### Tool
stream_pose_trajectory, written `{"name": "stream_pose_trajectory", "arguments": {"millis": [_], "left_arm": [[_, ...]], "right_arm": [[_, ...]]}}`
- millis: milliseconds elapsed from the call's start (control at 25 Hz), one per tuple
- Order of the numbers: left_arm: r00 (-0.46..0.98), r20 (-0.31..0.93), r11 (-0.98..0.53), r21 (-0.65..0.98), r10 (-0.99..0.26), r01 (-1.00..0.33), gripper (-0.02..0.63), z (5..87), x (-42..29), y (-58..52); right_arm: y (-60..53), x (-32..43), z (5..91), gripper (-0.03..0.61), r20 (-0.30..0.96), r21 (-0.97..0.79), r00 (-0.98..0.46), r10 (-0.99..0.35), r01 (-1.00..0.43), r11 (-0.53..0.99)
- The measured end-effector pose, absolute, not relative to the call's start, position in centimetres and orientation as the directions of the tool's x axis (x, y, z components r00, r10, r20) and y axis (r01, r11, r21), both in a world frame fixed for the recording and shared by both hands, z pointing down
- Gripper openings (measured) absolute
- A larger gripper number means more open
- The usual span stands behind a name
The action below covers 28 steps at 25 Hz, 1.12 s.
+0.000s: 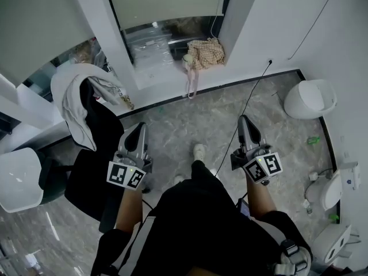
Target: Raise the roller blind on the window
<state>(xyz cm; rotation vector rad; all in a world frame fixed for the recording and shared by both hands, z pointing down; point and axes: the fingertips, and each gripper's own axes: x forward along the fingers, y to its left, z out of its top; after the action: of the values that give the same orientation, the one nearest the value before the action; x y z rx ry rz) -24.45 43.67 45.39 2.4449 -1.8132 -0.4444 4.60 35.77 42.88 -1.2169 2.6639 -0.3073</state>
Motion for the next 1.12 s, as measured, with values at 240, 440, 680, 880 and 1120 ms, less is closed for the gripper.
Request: {"name": "stream_pose_trajectory", "arguments": {"millis": [240, 440, 680, 880, 1120], "left_arm": [[0.264, -0.163, -0.294, 0.200, -0.951, -0.935, 0.000, 46.1, -23.9, 39.5], [0.266, -0.173, -0.296, 0.178, -0.948, -0.939, 0.000, 45.4, -23.3, 34.3], [0.312, -0.196, -0.344, 0.160, -0.930, -0.925, 0.000, 44.3, -20.0, 26.7], [0.337, -0.197, -0.372, 0.181, -0.921, -0.911, 0.000, 43.8, -16.6, 20.6], [0.341, -0.188, -0.375, 0.196, -0.921, -0.906, 0.000, 44.4, -14.3, 15.7]], "right_arm": [[31.4, 4.9, 44.0, -0.002, -0.108, -0.295, -0.645, -0.757, -0.706, 0.644], [26.5, 6.2, 43.7, -0.002, -0.152, -0.303, -0.629, -0.763, -0.705, 0.641], [19.6, 9.5, 43.0, -0.002, -0.198, -0.297, -0.594, -0.780, -0.722, 0.625], [14.6, 12.8, 42.7, -0.002, -0.222, -0.334, -0.574, -0.788, -0.715, 0.614], [10.3, 14.7, 42.8, -0.002, -0.208, -0.320, -0.588, -0.782, -0.715, 0.622]]}}
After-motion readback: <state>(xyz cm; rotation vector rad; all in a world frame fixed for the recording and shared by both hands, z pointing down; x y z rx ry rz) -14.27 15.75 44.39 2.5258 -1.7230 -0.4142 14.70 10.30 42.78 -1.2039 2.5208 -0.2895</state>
